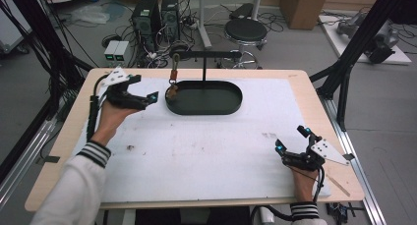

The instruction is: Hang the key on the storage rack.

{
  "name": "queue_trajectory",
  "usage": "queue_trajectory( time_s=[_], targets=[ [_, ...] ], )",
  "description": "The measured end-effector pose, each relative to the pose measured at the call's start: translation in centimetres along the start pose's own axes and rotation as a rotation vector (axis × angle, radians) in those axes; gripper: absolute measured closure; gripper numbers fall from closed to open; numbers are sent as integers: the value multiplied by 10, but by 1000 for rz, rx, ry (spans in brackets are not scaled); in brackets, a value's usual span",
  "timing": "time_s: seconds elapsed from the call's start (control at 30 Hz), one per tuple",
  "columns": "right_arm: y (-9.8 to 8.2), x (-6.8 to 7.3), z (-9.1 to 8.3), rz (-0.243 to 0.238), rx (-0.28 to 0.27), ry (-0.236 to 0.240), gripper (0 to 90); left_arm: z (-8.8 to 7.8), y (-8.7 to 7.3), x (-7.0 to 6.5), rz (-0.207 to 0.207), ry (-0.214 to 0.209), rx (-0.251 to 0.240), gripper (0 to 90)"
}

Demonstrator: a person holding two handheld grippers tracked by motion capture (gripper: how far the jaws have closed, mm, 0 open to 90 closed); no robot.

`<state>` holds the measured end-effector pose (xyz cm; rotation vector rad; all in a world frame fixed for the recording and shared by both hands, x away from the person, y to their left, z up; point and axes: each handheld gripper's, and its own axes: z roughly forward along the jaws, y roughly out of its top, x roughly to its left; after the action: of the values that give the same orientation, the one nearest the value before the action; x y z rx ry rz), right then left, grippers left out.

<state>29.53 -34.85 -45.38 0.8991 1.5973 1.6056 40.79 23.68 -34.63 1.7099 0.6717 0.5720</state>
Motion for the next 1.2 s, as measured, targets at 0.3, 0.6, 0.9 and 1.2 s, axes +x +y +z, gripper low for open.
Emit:
queue_trajectory(
  time_s=[0.3,0.6,0.9,1.2],
  targets=[
    [0,1,0,0,1,-2,4,-79,-49,-19,-9,25,-52,17],
    [0,0,0,-5,-1,-1,5,-110,-92,-39,-36,76,-90,17],
    [0,1,0,-3,3,-2,5,-111,-123,-52,-52,110,-158,17],
    [0,1,0,-10,0,0,4,-113,-134,-55,-48,115,-223,17]
  ],
)
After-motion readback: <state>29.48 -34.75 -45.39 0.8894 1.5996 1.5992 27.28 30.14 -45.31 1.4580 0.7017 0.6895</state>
